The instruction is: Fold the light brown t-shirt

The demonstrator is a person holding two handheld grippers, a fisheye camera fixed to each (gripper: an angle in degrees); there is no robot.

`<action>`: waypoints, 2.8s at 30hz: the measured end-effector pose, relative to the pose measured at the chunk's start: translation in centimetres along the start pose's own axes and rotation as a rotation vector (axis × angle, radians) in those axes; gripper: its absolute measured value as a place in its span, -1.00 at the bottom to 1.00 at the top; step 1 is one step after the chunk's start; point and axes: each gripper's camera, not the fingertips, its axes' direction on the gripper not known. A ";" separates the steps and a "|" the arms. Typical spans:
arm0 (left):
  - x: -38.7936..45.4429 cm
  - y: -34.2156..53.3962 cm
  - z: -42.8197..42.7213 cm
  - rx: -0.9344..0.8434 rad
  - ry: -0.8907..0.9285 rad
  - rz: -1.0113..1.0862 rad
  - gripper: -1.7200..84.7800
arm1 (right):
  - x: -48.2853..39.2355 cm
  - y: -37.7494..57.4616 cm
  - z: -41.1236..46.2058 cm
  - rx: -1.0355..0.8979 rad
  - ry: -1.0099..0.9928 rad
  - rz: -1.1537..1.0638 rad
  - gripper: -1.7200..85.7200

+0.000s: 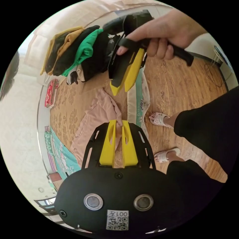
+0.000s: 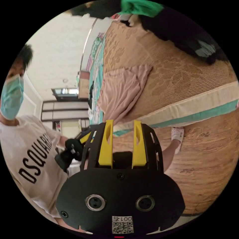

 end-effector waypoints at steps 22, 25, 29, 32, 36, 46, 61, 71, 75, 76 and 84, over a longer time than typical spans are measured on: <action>-19.1 11.5 -5.5 0.059 0.101 -0.278 -0.97 | 1.3 -5.7 4.5 0.191 -0.513 0.544 -0.78; -21.6 13.4 -5.8 0.054 0.126 -0.284 -0.97 | 1.0 -8.4 4.8 0.277 -0.626 0.515 -0.88; -25.3 16.0 -5.8 0.040 0.151 -0.293 -0.97 | 0.0 -10.8 3.7 0.310 -0.643 0.509 -0.92; -28.5 17.9 -5.5 0.004 0.203 -0.330 -0.97 | -1.7 -11.4 1.2 0.345 -0.544 0.515 -0.94; -33.3 21.1 -5.4 0.003 0.338 -0.376 -0.97 | -7.1 -12.2 -1.4 0.256 -0.331 0.467 -0.95; -52.4 38.8 -0.5 0.295 0.890 -0.800 -0.98 | -29.9 -23.3 5.3 0.109 -0.092 0.029 -0.92; -67.9 70.8 18.8 0.228 1.122 -1.529 -0.91 | -48.2 -21.1 25.8 0.040 0.444 -0.431 -0.80; -74.5 65.9 16.4 -0.086 0.711 -1.140 -0.83 | -56.7 -7.8 32.5 -0.142 0.994 -0.580 -0.73; -76.5 65.9 17.5 -0.105 0.726 -1.144 -0.85 | -58.9 -7.7 34.8 -0.123 0.906 -0.573 -0.75; -76.7 66.0 17.6 -0.111 0.724 -1.152 -0.86 | -59.3 -7.5 35.2 -0.118 0.885 -0.588 -0.76; -80.9 67.5 17.0 -0.079 0.724 -1.171 -0.98 | -58.3 -7.0 34.3 -0.081 0.935 -0.525 -0.90</action>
